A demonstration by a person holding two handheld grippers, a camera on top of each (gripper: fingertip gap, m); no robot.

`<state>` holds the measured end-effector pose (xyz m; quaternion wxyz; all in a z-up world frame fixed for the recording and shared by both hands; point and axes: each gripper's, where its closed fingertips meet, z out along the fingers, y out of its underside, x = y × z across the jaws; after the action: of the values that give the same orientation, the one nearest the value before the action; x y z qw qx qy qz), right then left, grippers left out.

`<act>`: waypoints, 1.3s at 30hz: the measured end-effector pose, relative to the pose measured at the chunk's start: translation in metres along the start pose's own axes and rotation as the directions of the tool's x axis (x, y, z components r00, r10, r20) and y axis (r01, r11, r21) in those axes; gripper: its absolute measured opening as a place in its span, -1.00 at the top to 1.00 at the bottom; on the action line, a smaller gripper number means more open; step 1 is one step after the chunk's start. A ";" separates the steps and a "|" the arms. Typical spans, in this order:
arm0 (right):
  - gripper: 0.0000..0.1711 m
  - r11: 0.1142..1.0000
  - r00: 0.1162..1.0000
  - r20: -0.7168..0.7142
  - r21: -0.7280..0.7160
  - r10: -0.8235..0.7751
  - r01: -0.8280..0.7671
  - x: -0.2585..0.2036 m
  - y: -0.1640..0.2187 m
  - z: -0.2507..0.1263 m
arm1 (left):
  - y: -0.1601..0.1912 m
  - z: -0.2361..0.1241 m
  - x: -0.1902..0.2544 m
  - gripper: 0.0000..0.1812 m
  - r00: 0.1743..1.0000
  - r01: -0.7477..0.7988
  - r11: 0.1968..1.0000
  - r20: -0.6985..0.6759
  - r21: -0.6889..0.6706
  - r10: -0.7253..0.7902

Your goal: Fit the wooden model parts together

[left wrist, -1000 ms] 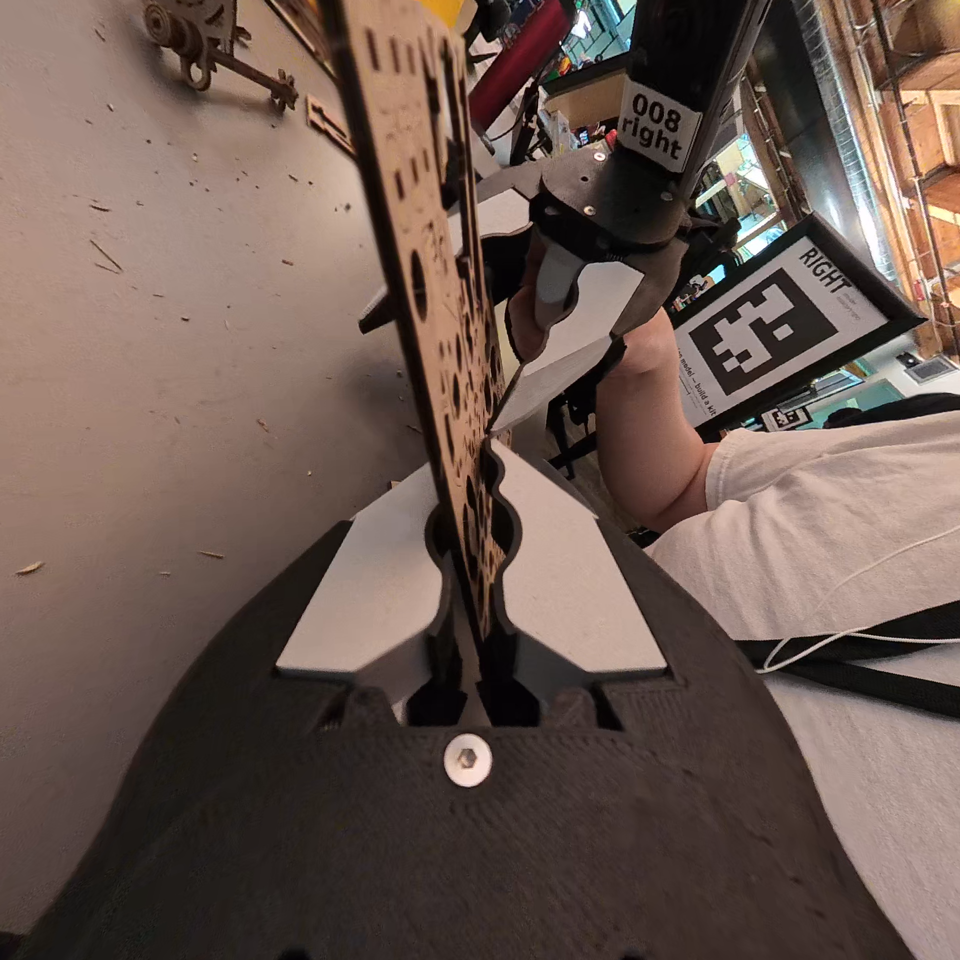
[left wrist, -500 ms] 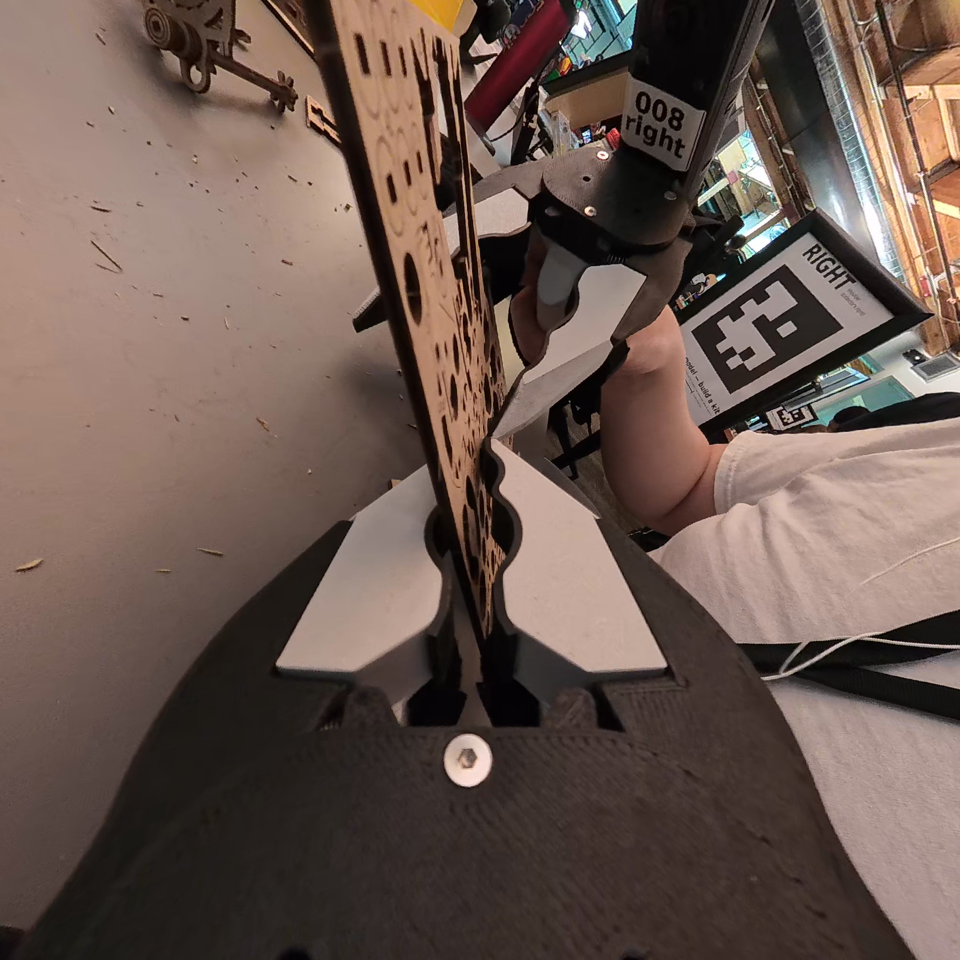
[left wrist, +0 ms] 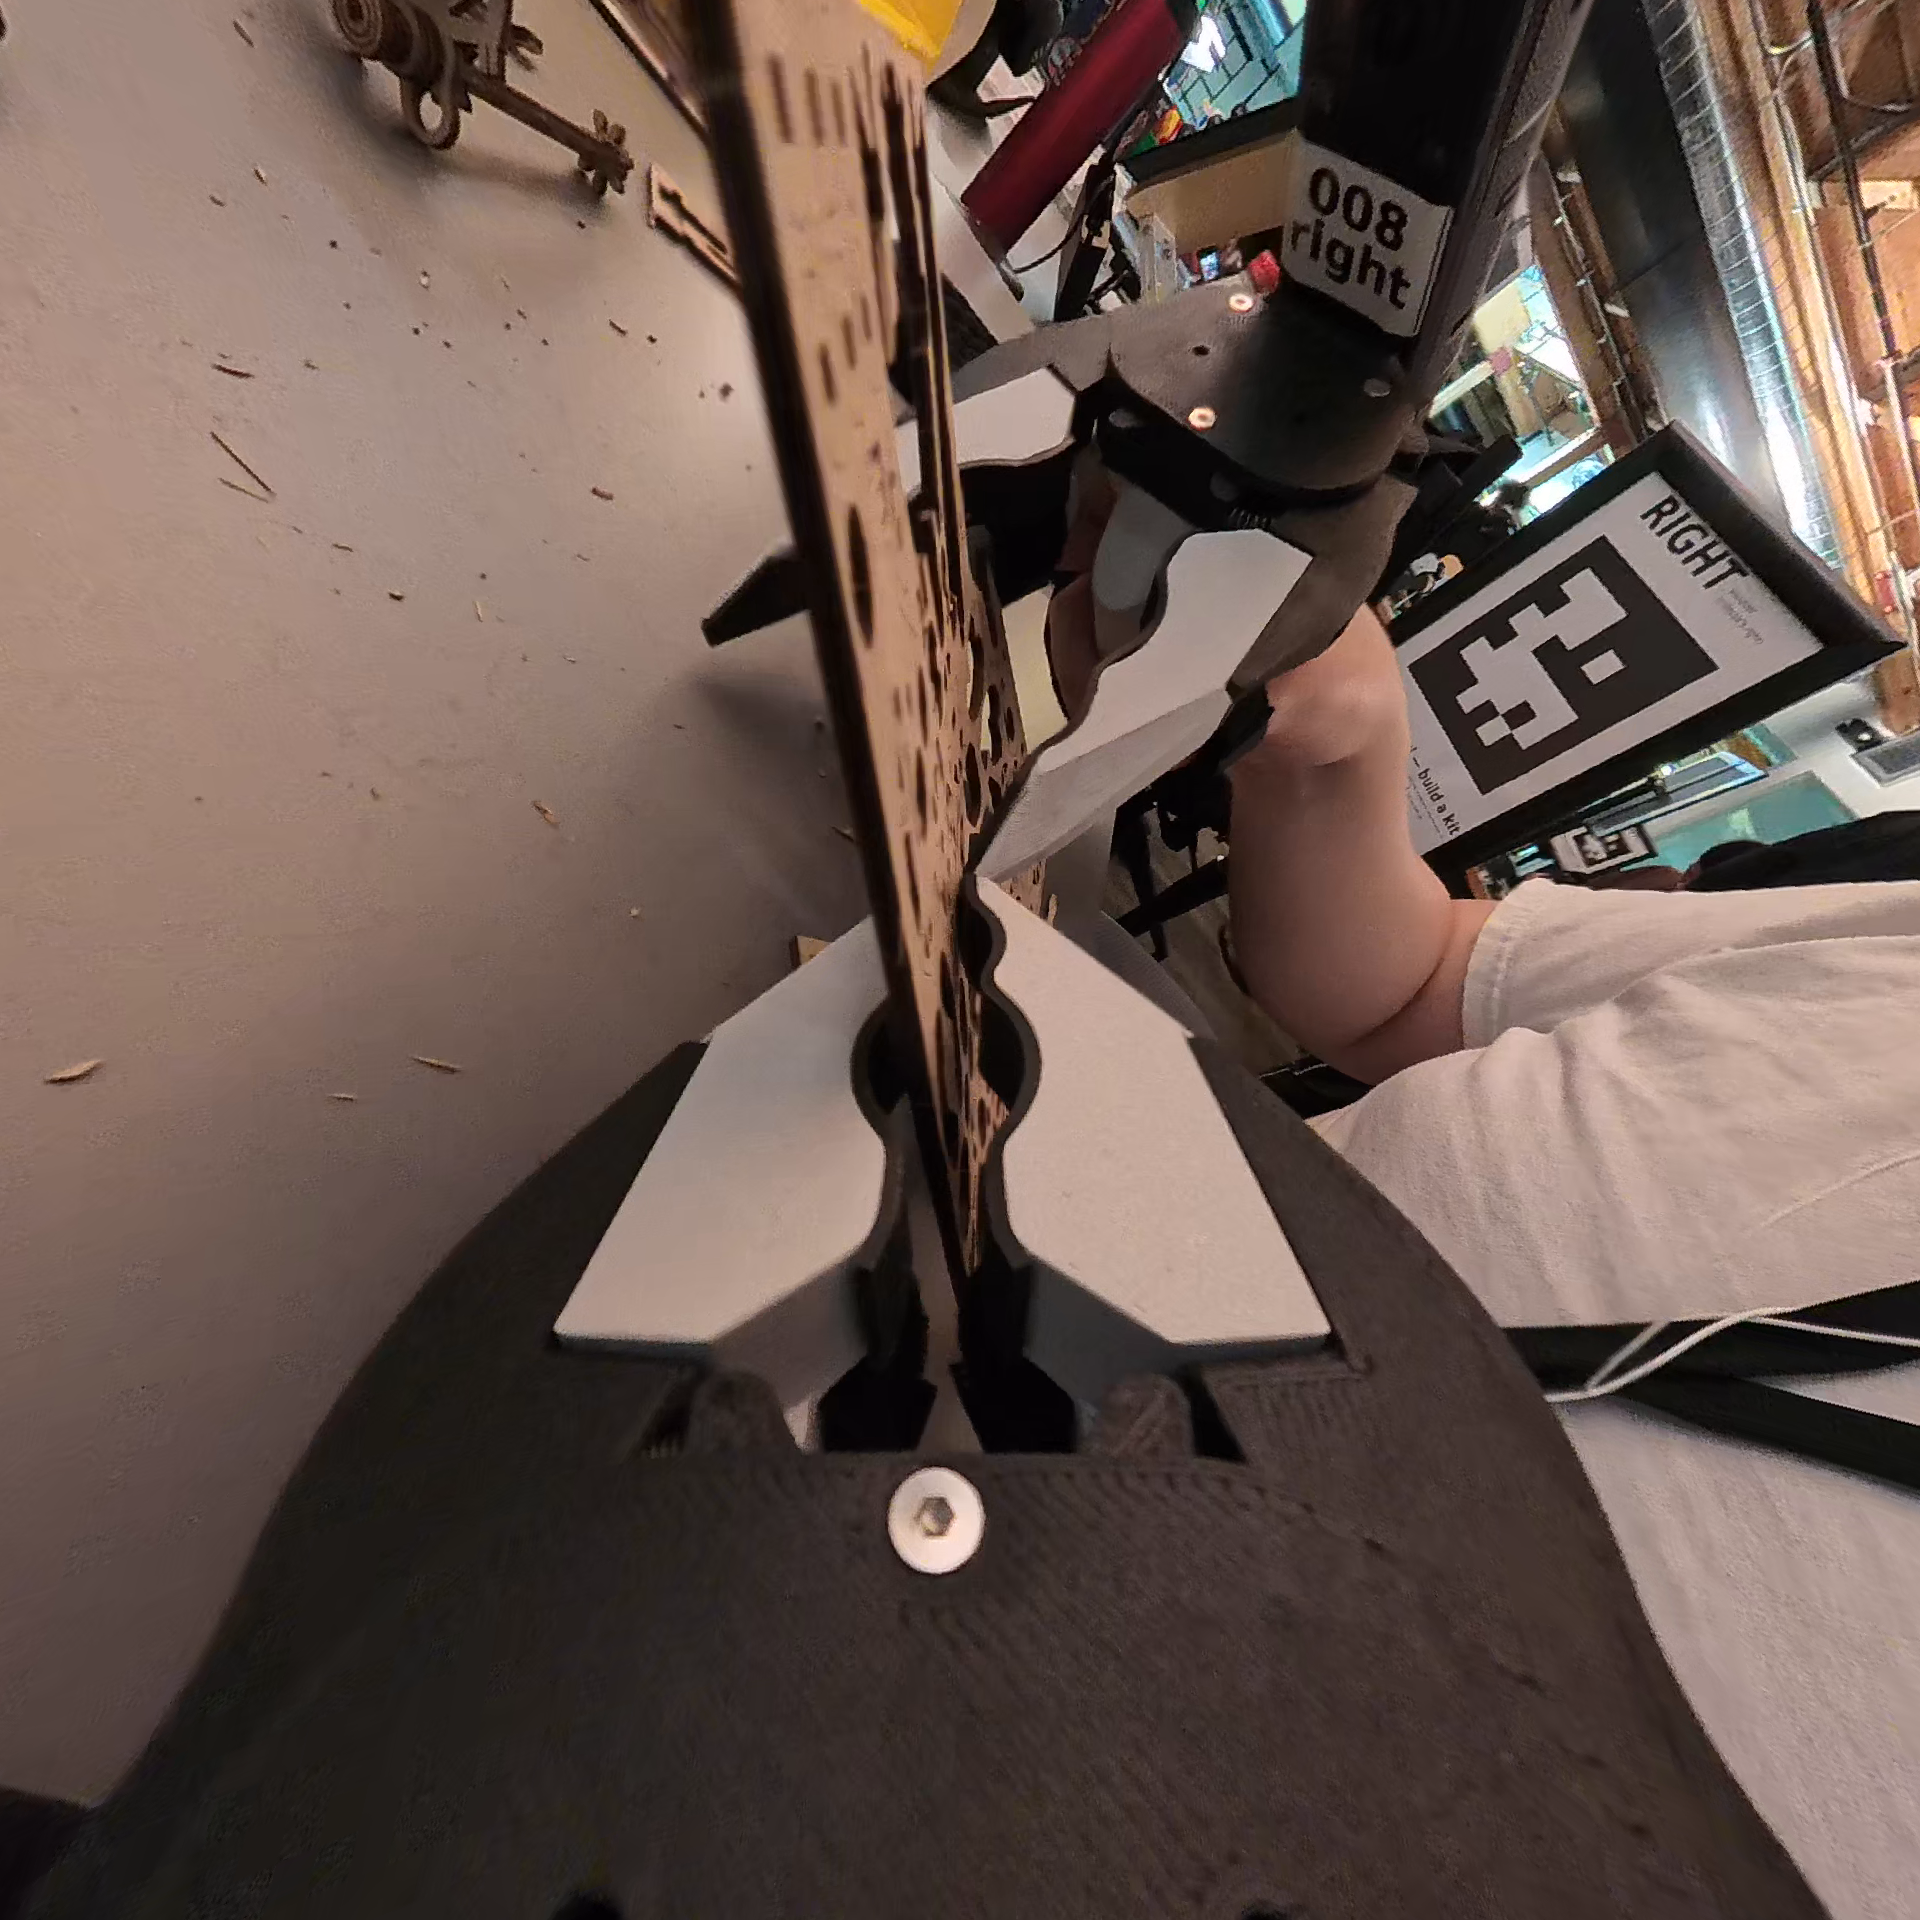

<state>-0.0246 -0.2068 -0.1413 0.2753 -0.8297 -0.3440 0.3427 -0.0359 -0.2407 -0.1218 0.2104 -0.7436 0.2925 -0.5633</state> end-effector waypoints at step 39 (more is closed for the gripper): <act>0.06 0.994 0.988 -0.107 0.004 -0.110 0.111 0.008 -0.004 0.001 | 0.006 0.001 0.000 0.98 1.000 -0.010 1.000 0.020 -0.017 0.010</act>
<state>-0.0221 -0.1981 -0.1424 0.3158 -0.8251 -0.3727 0.2839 -0.0358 -0.2450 -0.1256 0.2099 -0.7494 0.2989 -0.5522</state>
